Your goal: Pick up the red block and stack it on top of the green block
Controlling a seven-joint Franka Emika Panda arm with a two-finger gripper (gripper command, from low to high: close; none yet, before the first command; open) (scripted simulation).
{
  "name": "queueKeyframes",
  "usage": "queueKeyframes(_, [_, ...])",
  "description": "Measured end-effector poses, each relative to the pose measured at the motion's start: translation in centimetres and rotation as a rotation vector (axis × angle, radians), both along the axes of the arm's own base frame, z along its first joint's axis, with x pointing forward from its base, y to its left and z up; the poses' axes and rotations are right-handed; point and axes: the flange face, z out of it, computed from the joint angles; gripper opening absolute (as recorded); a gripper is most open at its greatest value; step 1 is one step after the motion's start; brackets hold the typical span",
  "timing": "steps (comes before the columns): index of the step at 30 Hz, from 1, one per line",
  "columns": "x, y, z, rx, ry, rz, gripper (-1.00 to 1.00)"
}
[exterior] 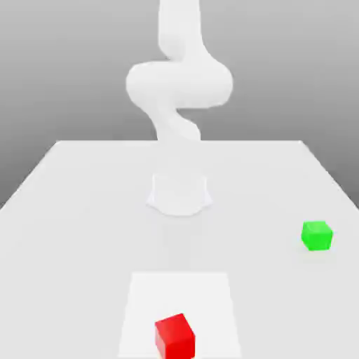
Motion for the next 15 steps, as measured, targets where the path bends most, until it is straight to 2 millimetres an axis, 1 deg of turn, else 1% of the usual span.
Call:
queueKeyframes(3, [3.8,-0.2,-5.0,0.017,0.09,0.064,0.0])
queueKeyframes(7, [7.8,-0.1,-11.9,0.027,0.202,0.136,0.0])
queueKeyframes(11, [10.6,0.4,-19.2,0.02,0.311,0.196,0.0])
queueKeyframes(15, [12.1,0.8,-26.7,-0.004,0.417,0.248,0.0])
